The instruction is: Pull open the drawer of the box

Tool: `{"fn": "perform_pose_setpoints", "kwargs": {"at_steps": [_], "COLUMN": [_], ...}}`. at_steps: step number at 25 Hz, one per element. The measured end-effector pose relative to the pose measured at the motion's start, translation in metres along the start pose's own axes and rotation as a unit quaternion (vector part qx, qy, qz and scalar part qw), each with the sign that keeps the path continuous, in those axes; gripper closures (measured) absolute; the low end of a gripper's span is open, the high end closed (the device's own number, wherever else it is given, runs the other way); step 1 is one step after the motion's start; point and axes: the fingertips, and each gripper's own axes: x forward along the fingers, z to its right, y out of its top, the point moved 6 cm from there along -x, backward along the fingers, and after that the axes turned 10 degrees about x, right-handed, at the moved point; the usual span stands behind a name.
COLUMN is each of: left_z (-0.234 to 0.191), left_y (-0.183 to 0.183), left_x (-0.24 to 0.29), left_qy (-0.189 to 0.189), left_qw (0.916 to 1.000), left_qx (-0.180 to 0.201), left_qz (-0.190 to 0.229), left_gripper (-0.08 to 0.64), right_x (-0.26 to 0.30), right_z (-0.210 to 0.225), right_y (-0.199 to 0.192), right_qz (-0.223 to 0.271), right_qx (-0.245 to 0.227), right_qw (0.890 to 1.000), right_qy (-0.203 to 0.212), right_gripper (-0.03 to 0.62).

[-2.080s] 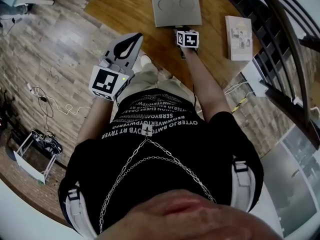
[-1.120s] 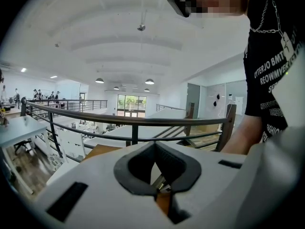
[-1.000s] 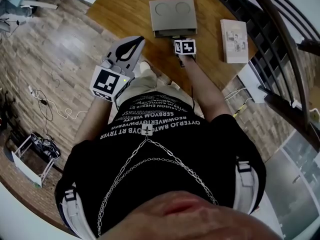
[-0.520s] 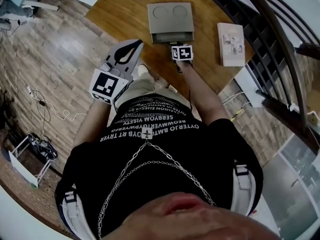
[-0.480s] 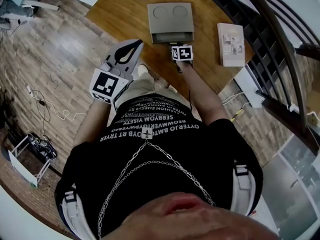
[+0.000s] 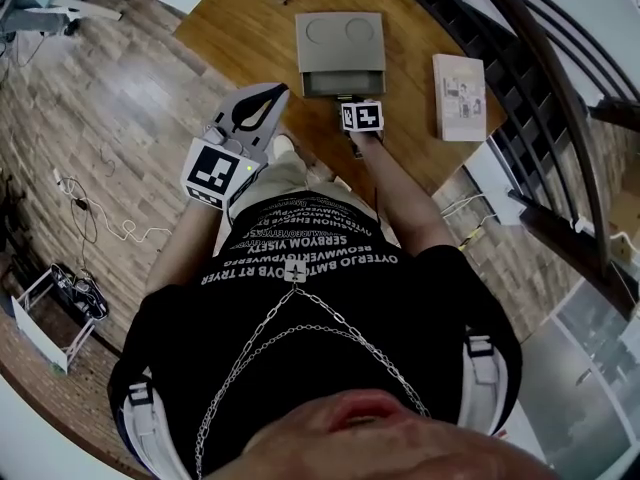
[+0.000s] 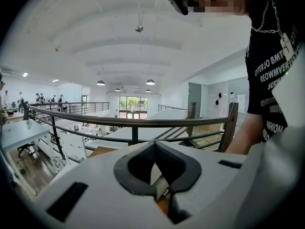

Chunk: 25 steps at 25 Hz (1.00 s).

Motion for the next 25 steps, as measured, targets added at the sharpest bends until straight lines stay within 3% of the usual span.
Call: {"fn": "perform_pose_setpoints", "kwargs": {"at_steps": [25], "left_z": [0.022], "left_y": [0.009], "left_x": [-0.004], "left_qy": [-0.002], "left_qw": [0.9999], "left_qx": [0.009], "left_qz": [0.005], "left_gripper": [0.554], "right_x": [-0.014], "right_z": [-0.001], "right_y": [-0.031], "right_qz": [-0.02], "right_qx": [-0.002], "right_qw": [1.0], "right_qy": [0.001], "right_gripper": [0.43]}}
